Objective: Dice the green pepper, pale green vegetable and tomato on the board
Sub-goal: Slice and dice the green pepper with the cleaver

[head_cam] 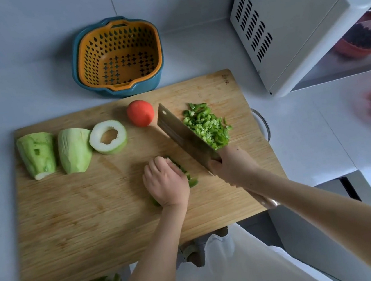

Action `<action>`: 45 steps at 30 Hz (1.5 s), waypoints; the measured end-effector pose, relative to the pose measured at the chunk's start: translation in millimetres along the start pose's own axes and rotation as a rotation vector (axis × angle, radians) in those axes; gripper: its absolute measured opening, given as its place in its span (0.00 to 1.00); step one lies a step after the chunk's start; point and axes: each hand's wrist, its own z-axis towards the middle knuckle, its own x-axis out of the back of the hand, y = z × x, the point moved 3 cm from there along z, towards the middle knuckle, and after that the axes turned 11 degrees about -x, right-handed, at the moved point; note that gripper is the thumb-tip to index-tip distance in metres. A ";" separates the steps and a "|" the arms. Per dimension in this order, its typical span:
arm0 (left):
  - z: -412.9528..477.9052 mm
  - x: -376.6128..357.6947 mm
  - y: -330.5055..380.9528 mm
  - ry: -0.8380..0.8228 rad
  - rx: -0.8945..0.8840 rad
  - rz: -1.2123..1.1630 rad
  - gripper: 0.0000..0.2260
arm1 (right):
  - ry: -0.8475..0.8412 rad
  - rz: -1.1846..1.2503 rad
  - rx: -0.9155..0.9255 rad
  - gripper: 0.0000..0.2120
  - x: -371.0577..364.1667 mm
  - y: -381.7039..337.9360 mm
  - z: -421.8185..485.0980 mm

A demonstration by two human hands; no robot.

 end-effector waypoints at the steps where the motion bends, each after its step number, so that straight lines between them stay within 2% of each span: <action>1: -0.1 -0.1 0.0 0.002 -0.002 0.007 0.09 | 0.019 -0.001 0.006 0.13 4.5 -0.2 0.9; 7: -0.7 0.0 -0.5 -0.004 0.023 0.019 0.08 | 0.013 -0.029 0.061 0.12 2.1 1.1 -28.1; 11: -1.1 2.0 1.0 0.040 -0.010 0.053 0.04 | 0.027 -0.085 0.121 0.18 -16.1 0.1 -44.7; 17: -1.6 1.8 -0.5 -0.008 0.000 0.029 0.13 | 0.045 -0.105 0.071 0.18 -28.6 2.5 -52.3; 19: -0.3 2.4 -0.4 0.005 -0.010 0.027 0.10 | 0.079 -0.112 0.075 0.18 -29.0 1.7 -54.8; 21: -0.8 3.2 -0.1 0.017 -0.026 0.024 0.02 | 0.080 -0.122 0.059 0.18 -27.7 1.4 -53.1; 23: -1.1 4.1 1.3 0.023 -0.033 0.022 0.04 | 0.054 -0.137 0.036 0.17 -25.9 0.6 -49.7; 25: -0.6 2.9 0.6 0.013 -0.039 0.026 0.01 | 0.034 -0.147 0.027 0.17 -22.7 -1.0 -46.9; 28: 0.1 2.4 -1.2 -0.007 -0.013 0.043 0.10 | 0.005 -0.151 0.017 0.17 -21.0 -5.1 -41.3; 31: 0.6 2.0 -1.6 0.041 -0.027 0.007 0.04 | 0.005 -0.112 0.006 0.14 -30.8 -14.9 -27.4; 34: 1.5 3.0 -1.4 0.043 -0.029 -0.021 0.06 | 0.027 -0.050 -0.002 0.11 -37.9 -20.9 -16.9; 39: -0.1 1.2 -2.2 0.065 -0.028 0.013 0.05 | 0.075 0.015 0.033 0.16 -29.2 -6.9 -30.0; 45: -2.0 0.6 -1.8 0.060 -0.039 0.057 0.05 | 0.027 -0.096 0.006 0.17 -28.4 1.4 -42.5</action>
